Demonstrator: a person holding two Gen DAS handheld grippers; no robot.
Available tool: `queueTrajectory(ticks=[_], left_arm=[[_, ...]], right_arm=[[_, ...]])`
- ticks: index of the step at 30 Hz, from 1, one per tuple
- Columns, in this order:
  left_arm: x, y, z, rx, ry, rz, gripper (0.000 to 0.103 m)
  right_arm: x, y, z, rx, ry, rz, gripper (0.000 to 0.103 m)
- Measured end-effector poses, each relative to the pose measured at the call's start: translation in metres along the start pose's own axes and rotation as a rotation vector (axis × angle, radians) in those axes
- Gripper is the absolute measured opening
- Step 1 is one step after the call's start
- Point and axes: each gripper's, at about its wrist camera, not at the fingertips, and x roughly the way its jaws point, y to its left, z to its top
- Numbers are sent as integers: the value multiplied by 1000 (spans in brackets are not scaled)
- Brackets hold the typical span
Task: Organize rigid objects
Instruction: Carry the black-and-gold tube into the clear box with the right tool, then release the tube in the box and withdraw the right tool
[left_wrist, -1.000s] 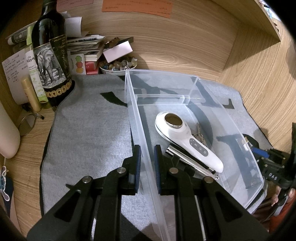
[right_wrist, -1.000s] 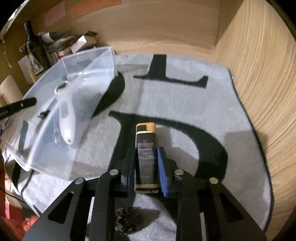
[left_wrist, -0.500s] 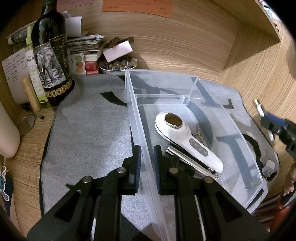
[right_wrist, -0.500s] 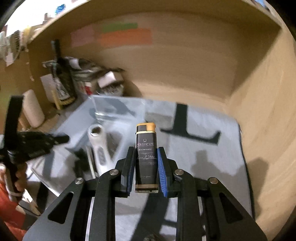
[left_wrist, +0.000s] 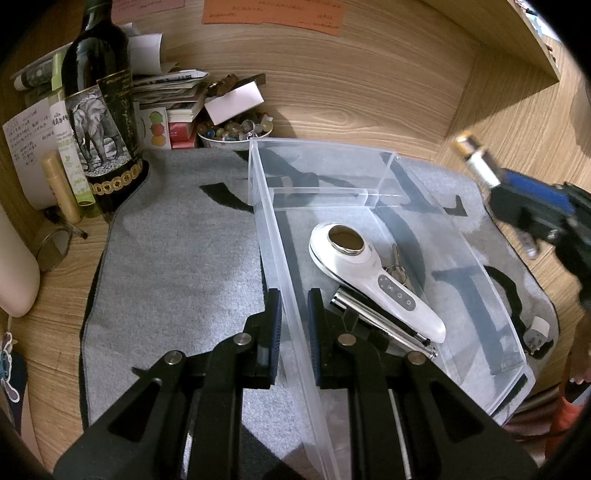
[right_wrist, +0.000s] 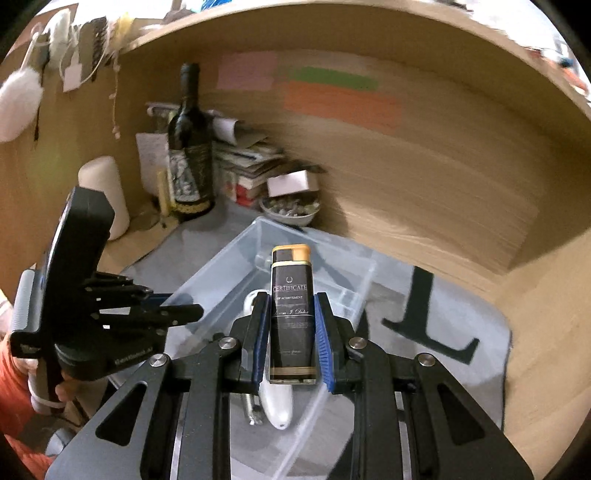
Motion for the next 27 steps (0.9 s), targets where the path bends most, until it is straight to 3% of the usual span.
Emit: queueTrajectory(ticks=[7, 15, 24, 27], left_arm=[[0, 0, -1, 0, -1, -6, 14], [0, 1, 0, 0, -1, -13, 14], [0, 0, 1, -1, 1, -19, 14], [0, 0, 1, 1, 1, -17, 14]], right_arm=[[46, 0, -9, -11, 153, 63, 22], [69, 14, -21, -83, 280, 133, 22], [80, 14, -23, -90, 358, 136, 22], [75, 12, -20, -83, 341, 128, 32]])
